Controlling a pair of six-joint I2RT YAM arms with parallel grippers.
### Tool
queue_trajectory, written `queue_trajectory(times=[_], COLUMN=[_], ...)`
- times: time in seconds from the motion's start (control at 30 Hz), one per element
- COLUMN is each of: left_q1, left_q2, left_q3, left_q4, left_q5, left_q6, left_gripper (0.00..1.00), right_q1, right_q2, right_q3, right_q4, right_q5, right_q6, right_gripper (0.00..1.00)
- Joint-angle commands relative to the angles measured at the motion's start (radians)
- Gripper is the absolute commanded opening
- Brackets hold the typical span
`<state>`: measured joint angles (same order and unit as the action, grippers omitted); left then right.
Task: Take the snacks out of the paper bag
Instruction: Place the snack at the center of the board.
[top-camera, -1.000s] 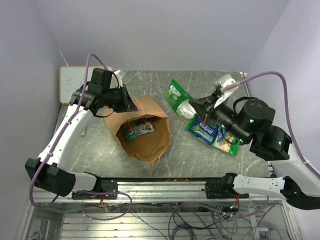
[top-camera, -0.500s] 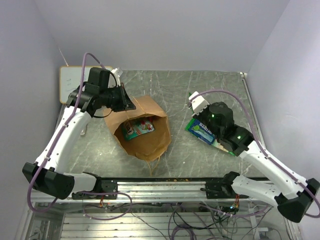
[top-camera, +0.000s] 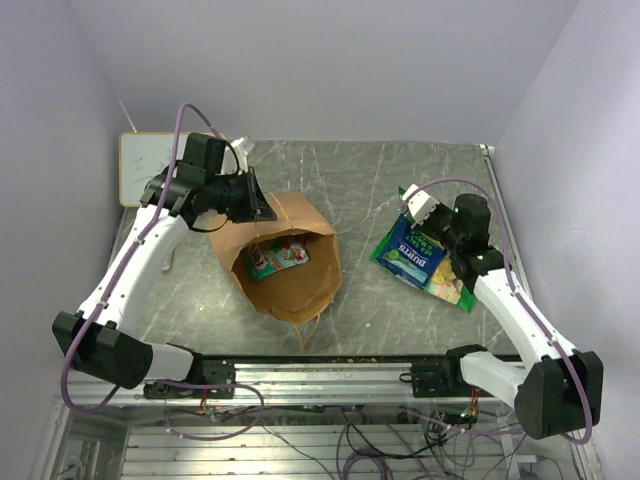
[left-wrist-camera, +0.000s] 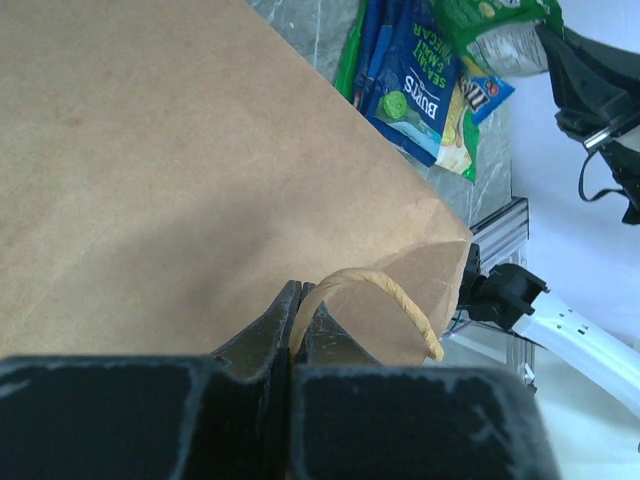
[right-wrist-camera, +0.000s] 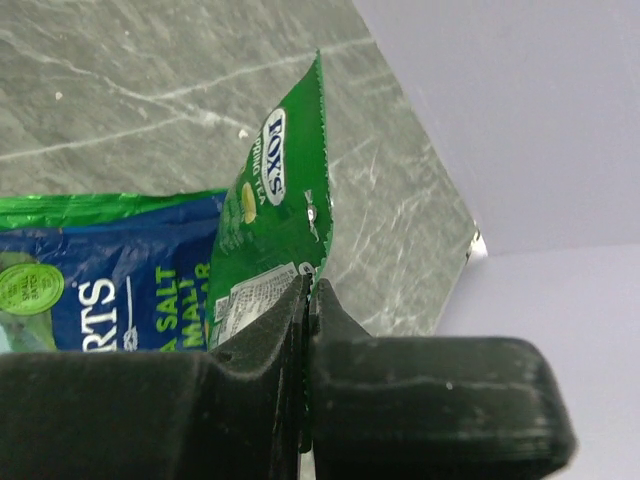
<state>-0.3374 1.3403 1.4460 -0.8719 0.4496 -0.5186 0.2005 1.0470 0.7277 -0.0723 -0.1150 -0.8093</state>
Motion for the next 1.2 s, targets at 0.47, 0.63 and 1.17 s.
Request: queue_trajectory(times=[0.47,0.63,1.17], left_q1=[0.006,0.006,0.006], left_q2=[0.025,0.026,0.036], left_q3=[-0.041,-0.041,-0.074], left_q4=[0.077,0.078,0.114], left_q5=[0.103,0.102,0.147], left_q6=[0.016,0.015,-0.018], left_gripper=[0.07,0.07,0.07], right_q1=[-0.064,-0.065,-0.065], right_q2=[0.014,-0.046,-0.135], right_q3=[-0.036,-0.148,-0.288], right_q4=[-0.097,-0.096,-0.219], right_q5=[-0.318,-0.248,-0.311], right_q6=[-0.336,-0.34,-0.4], right_gripper=[0.0,0.0,0.21])
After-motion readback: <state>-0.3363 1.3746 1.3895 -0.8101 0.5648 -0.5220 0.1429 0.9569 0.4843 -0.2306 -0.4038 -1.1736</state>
